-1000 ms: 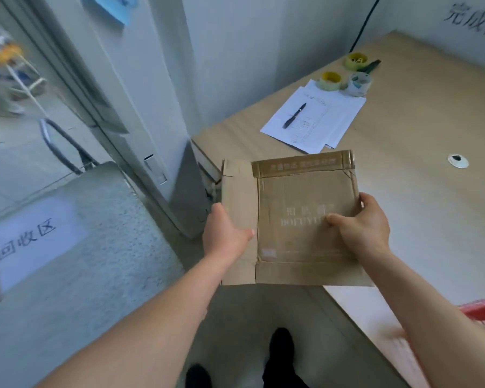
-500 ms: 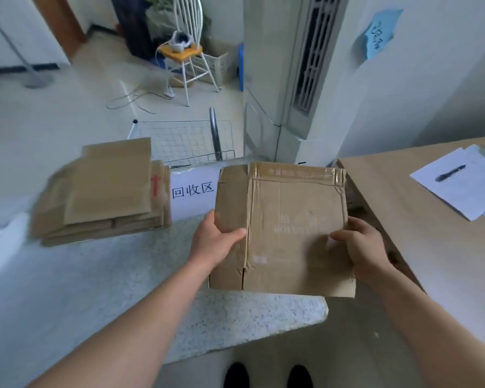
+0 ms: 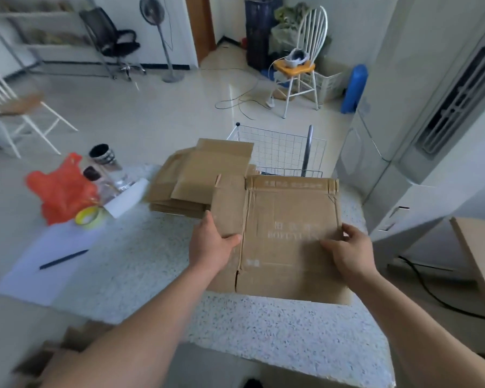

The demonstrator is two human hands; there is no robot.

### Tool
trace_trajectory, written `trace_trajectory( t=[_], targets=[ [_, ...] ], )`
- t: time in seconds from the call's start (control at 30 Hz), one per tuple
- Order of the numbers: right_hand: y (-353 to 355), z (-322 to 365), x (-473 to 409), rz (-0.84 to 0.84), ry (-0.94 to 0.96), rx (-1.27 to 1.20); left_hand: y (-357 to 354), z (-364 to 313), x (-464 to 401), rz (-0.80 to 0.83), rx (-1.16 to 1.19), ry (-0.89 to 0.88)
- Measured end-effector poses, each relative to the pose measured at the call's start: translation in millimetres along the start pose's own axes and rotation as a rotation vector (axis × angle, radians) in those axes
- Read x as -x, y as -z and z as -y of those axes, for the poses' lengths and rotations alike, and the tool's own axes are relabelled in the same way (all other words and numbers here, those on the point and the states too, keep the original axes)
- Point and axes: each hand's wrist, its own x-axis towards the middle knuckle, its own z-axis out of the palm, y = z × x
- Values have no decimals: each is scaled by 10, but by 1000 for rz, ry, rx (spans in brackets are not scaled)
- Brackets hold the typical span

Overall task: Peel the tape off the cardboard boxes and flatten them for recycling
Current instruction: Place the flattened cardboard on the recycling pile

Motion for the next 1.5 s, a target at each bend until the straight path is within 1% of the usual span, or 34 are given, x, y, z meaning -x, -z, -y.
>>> trace_trajectory(
  t=[0.13, 0.3, 0.43, 0.53, 0.67, 0.77, 0.83, 0.93, 1.03, 1.1, 1.17, 1.27, 1.43, 1.5],
  targets=[
    [-306, 110, -70, 23, 51, 73, 170, 114, -119, -55, -52, 26],
    [-747, 384, -256, 40, 98, 128, 415, 284, -579, -57, -21, 39],
    [-1279, 665, -525, 47, 122, 187, 600, 408, -1216, -46, -17, 54],
    [-1746, 878, -760, 37, 134, 224, 733, 511, -1830, -5, -15, 51],
    [-2360, 1115, -1120, 24, 144, 256, 869, 618, -2609, 33, -76, 21],
    [-2714, 1189, -1427, -7, 157, 288, 867, 661, -3065, 55, -77, 6],
    [-2888, 1205, -1626, -33, 157, 364, 805, 690, -3314, 61, -72, -11],
    [-3099, 1095, -1848, -1, 172, 506, 618, 845, -3642, 86, -92, -10],
    [-3255, 751, -1947, 78, 166, 734, 354, 1097, -3781, 168, -251, -10],
    [-3310, 504, -1952, 97, 190, 871, 196, 1205, -3751, 210, -316, -24],
    [-3352, 319, -1951, 93, 249, 906, 95, 1246, -3686, 207, -380, -38],
    [-3385, 146, -1954, 98, 317, 932, 7, 1308, -3636, 186, -508, -131],
    [-3411, 44, -1965, 129, 302, 962, -35, 1429, -3691, 218, -593, -210],
    [-3396, 73, -1971, 133, 283, 969, -3, 1406, -3720, 231, -587, -217]
  ],
)
